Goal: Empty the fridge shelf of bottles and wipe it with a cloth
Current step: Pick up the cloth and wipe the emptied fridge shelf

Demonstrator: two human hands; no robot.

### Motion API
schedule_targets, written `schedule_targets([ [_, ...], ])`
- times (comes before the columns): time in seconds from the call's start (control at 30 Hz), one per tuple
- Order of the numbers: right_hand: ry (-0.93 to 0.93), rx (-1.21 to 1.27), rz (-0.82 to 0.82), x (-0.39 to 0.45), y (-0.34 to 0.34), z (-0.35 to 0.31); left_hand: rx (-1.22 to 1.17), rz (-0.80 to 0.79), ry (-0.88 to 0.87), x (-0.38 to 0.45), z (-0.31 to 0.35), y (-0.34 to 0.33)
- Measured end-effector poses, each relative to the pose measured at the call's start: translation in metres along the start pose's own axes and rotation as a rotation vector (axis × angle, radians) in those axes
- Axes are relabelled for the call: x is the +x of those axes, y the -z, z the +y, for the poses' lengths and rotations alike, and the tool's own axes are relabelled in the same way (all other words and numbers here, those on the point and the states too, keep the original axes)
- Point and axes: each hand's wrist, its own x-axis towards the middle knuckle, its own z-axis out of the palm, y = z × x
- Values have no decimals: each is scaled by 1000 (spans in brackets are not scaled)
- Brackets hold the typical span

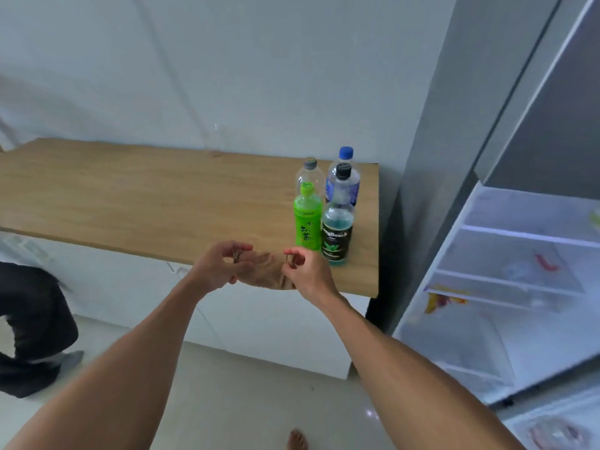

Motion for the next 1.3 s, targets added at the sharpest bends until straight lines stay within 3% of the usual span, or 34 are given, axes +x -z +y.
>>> schedule_targets([
  [0.2, -90, -32, 133, -74, 114, 47, -10, -183, -52, -34, 46, -112],
  [0.47, -230, -192, 380, -119, 304, 145, 51, -314, -257, -34, 130, -330],
  [0.7, -321, -235, 439, -68, 426, 261, 22, -269, -266, 32, 171, -502],
  [1.0, -235, -184, 563, 29, 494, 389, 0, -191, -311, 160, 179, -642],
  [1.13, -269, -205, 677, 49, 507, 443, 407, -141, -457, 194, 175, -677],
  [1.23, -183, -730, 830, 59, 497, 467, 675, -163, -438, 220, 154, -687],
  [1.3, -5, -843, 626, 71, 480, 466, 881, -170, -418, 238, 138, -687],
])
